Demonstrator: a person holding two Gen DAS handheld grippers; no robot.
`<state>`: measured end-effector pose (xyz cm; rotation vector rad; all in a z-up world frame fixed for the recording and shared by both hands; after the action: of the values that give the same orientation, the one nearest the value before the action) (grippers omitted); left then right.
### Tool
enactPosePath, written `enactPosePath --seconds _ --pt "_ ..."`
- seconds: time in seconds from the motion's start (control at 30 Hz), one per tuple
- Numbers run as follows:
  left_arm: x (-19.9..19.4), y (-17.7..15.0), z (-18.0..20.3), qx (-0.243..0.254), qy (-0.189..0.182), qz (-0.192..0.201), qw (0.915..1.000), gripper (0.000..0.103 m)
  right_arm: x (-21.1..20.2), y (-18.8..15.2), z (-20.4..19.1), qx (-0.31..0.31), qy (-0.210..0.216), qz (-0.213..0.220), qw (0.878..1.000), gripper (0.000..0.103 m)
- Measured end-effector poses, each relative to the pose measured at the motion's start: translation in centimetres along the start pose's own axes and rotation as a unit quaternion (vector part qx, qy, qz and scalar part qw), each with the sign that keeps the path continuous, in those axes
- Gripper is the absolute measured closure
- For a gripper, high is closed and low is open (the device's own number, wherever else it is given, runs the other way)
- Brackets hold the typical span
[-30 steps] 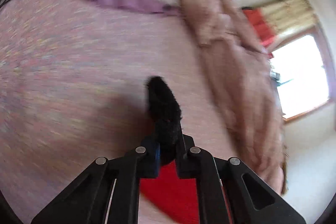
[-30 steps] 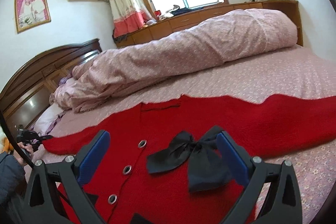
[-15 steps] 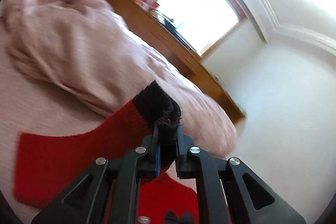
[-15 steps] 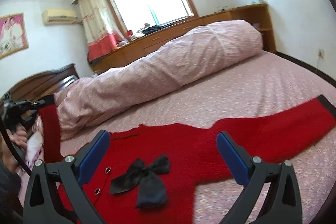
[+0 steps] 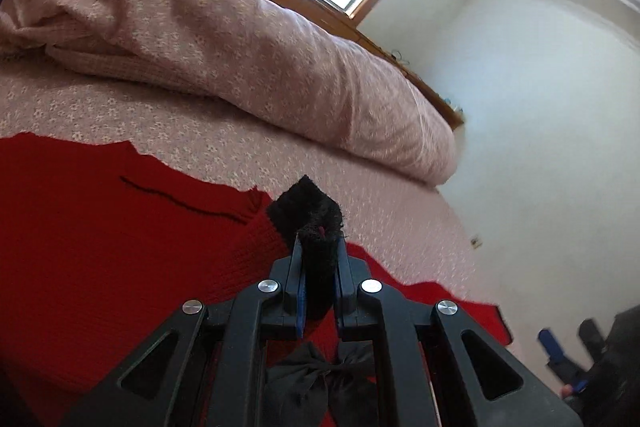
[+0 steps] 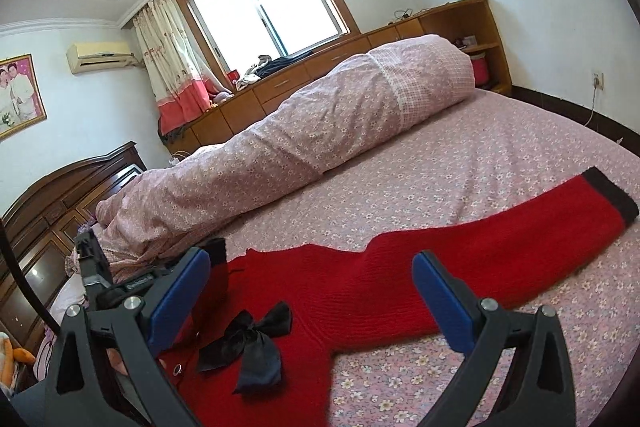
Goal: Fold small clothes
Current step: 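Fold the held sleeve across the cardigan body with the left tool, release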
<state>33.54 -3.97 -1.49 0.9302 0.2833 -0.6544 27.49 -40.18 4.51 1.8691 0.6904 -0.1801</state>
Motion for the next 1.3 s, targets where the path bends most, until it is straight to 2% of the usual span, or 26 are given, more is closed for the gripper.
enactPosePath --seconds 0.17,0.27,0.37,0.47,0.5,0.63,0.67,0.7,0.77,0.8,0.87,0.93,0.97,1.0,1.07,1.1,1.13,1.2,1.3 --pt "0.9 -2.0 2.6 0.093 0.015 -0.011 0.9955 0.099 0.1 -0.3 0.1 -0.010 -0.009 -0.009 1.000 0.000" --pt "1.1 -3.8 4.4 0.162 0.025 -0.027 0.9861 0.098 0.6 -0.5 0.2 -0.003 -0.007 -0.019 1.000 0.000" --pt "1.3 -5.4 5.4 0.207 0.021 -0.068 0.9757 0.091 1.3 -0.7 -0.2 0.002 -0.002 -0.032 0.999 0.000" --pt "-0.1 -5.6 5.2 0.205 0.006 -0.102 0.9735 0.088 2.4 -0.8 -1.3 0.002 0.012 -0.045 0.999 0.000" --pt "-0.9 -5.3 4.7 0.193 0.007 -0.110 0.9750 0.082 2.8 -0.9 -1.7 0.001 0.014 -0.049 0.999 0.000" --pt "-5.0 -2.7 1.6 0.148 0.014 -0.128 0.9807 0.076 5.0 -1.6 -4.0 -0.014 0.027 -0.079 0.996 0.000" --pt "-5.8 -2.0 0.8 0.146 0.028 -0.129 0.9804 0.070 6.0 -1.8 -4.9 -0.022 0.031 -0.093 0.995 0.000" --pt "-6.7 -1.2 -0.4 0.149 0.059 -0.130 0.9784 0.061 6.6 -2.1 -5.5 -0.029 0.035 -0.103 0.994 0.000" --pt "-8.7 -0.3 -2.8 0.167 0.134 -0.128 0.9685 0.051 8.0 -2.7 -6.9 -0.049 0.041 -0.125 0.990 0.000" --pt "-9.6 -0.1 -4.5 0.174 0.170 -0.126 0.9617 0.048 8.9 -3.0 -7.7 -0.061 0.042 -0.140 0.987 0.000" --pt "-11.2 -0.3 -7.9 0.169 0.213 -0.130 0.9535 0.047 10.4 -3.6 -8.8 -0.076 0.046 -0.162 0.983 0.000" --pt "-12.4 -1.0 -11.5 0.138 0.235 -0.134 0.9528 0.047 12.1 -4.4 -9.8 -0.078 0.058 -0.187 0.977 0.000" --pt "-12.5 -1.2 -13.1 0.112 0.258 -0.143 0.9488 0.047 12.7 -4.7 -10.0 -0.075 0.061 -0.196 0.976 0.000" --pt "-12.4 -1.4 -14.2 0.097 0.264 -0.156 0.9470 0.047 13.4 -5.1 -10.3 -0.073 0.062 -0.205 0.974 0.002" --pt "-12.4 -1.8 -15.2 0.100 0.255 -0.155 0.9492 0.047 14.9 -5.6 -10.7 -0.063 0.059 -0.221 0.971 0.008" --pt "-12.5 -2.1 -15.3 0.111 0.268 -0.150 0.9453 0.047 15.4 -5.9 -10.9 -0.058 0.057 -0.226 0.971 0.014" --pt "-12.5 -2.4 -15.2 0.122 0.270 -0.151 0.9430 0.047 15.9 -6.0 -11.0 -0.057 0.055 -0.231 0.970 0.016" --pt "-12.6 -3.3 -14.7 0.157 0.273 -0.153 0.9368 0.047 16.7 -6.3 -11.1 -0.067 0.037 -0.240 0.968 0.017" --pt "-12.6 -4.0 -14.3 0.184 0.280 -0.159 0.9288 0.047 17.2 -6.7 -10.8 -0.073 0.020 -0.247 0.966 0.017"
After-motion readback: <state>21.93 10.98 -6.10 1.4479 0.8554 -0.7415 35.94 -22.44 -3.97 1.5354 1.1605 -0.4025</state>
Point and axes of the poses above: each gripper's, at about its wrist camera, not at the fingertips, and x roughly the way its jaws point, z to its right, y to its top, the point moved 1 cm from there along x, roughly the way its jaws point, and after that the axes turned 3 degrees about -z, right-handed, at the moved point
